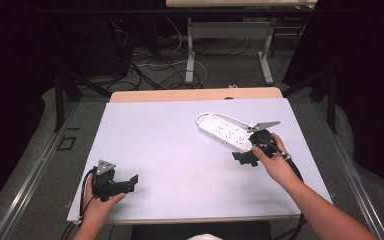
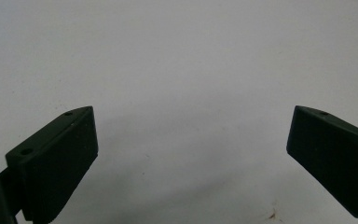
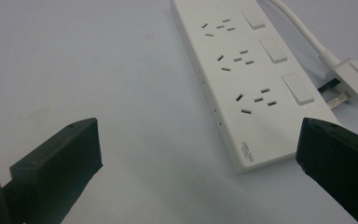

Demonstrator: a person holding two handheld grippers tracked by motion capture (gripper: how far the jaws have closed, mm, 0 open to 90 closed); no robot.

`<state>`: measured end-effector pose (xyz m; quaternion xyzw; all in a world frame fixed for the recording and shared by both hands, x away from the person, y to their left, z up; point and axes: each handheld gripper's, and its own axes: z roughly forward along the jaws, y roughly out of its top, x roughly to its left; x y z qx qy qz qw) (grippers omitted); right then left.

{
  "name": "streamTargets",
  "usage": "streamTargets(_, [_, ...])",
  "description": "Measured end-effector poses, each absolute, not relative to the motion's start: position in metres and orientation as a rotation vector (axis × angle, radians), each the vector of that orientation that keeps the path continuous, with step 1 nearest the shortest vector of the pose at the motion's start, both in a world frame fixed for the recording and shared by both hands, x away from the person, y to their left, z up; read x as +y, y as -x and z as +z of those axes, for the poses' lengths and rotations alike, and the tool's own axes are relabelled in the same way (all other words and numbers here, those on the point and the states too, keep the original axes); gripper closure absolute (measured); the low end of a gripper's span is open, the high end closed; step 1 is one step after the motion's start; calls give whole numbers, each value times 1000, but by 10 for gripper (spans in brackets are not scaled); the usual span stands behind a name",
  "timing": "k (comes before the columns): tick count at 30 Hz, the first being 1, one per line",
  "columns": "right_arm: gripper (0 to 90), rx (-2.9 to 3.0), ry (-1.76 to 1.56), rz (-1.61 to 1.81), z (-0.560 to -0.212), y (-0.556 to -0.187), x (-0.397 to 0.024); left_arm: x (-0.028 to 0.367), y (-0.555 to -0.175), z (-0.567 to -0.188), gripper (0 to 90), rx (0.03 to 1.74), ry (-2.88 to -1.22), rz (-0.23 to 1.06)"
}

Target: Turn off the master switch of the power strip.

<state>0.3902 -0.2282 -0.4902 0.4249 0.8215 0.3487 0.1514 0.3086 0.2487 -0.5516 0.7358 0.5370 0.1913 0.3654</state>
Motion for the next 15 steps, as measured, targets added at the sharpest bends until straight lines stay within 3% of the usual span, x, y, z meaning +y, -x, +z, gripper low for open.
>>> streamTargets(15, [0, 2301, -1265, 985, -506, -382, -251, 248, -308, -552, 20, 1381, -1893, 495])
